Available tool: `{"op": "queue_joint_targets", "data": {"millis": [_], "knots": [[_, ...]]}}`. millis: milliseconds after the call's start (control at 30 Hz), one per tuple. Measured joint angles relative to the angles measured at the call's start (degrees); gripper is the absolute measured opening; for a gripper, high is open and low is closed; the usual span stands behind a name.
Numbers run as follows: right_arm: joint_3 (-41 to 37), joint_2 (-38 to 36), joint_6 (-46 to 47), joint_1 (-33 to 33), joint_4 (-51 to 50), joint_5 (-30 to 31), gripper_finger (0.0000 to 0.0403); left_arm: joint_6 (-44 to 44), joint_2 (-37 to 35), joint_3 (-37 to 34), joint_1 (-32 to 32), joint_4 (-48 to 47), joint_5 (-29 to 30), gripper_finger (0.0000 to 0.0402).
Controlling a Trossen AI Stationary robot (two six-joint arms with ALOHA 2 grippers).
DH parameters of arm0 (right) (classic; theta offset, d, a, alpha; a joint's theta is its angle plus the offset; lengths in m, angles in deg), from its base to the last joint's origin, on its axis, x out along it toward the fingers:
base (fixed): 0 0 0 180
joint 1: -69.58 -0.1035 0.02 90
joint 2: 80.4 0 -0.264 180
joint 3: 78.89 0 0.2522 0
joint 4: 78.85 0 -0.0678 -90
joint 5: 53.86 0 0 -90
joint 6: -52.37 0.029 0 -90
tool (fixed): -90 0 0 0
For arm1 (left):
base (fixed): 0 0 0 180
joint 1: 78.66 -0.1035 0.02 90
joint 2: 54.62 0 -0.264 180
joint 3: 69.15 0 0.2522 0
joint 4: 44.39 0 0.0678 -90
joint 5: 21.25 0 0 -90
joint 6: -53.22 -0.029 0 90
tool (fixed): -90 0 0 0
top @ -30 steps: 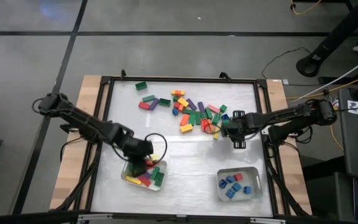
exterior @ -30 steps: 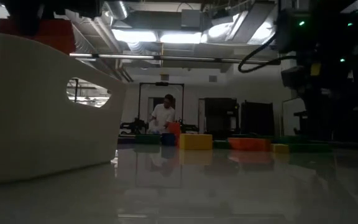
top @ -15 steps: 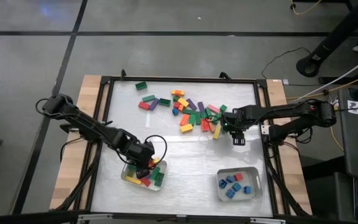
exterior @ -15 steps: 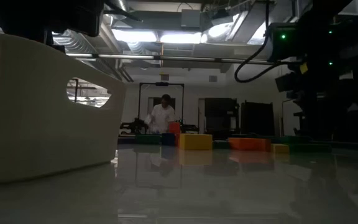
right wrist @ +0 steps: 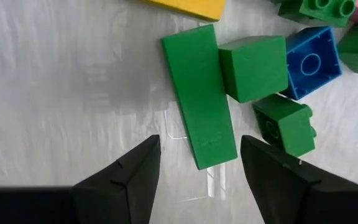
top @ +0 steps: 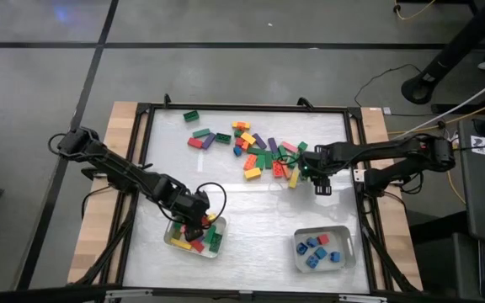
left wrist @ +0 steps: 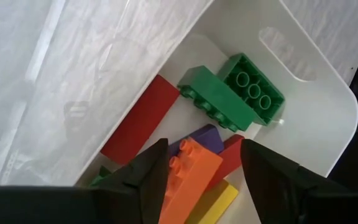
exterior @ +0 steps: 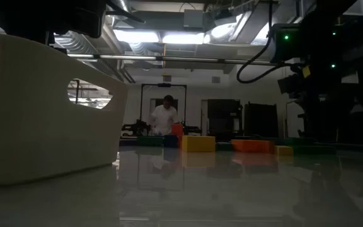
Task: Sort blocks by size
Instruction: Put the rectangular green block into the white bin
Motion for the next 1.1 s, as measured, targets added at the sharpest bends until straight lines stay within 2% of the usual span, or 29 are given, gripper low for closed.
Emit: {"op": "queue_joint_targets", "data": {"millis": [267, 500, 667, 767, 933, 1033, 1100], "knots": [[0.63, 4.66, 0.69, -0.02, 4.89, 0.26, 0.0220, -0.02, 0.00, 0.00, 0.00, 0.02, 0.00, 0.0184], [0.63, 8.93, 0.18, 0.57, 5.17, 3.46, 0.0220, -0.07, 0.00, 0.00, 0.00, 0.02, 0.00, 0.0184], [0.80, 11.70, 0.15, 3.40, 6.23, -0.43, 0.0219, -1.59, 0.00, 0.00, 0.00, 0.02, 0.00, 0.0184], [0.88, 12.69, -0.04, 4.61, 6.19, -3.70, 0.0201, -1.59, 0.00, 0.00, 0.00, 0.02, 0.00, 0.0184], [1.03, 12.50, -0.11, 4.39, 6.08, -4.56, 0.0126, -1.59, 0.00, 0.00, -0.02, 0.00, 0.00, 0.0184], [2.13, 12.63, 0.05, 4.43, 5.51, -5.95, 0.0122, -1.58, 0.00, 0.00, 0.00, 0.39, 0.74, 0.0184], [3.43, 12.82, 0.26, 4.37, 6.77, -8.92, 0.0122, -1.89, 0.00, 0.00, -0.02, 0.82, 2.04, 0.0184]]}}
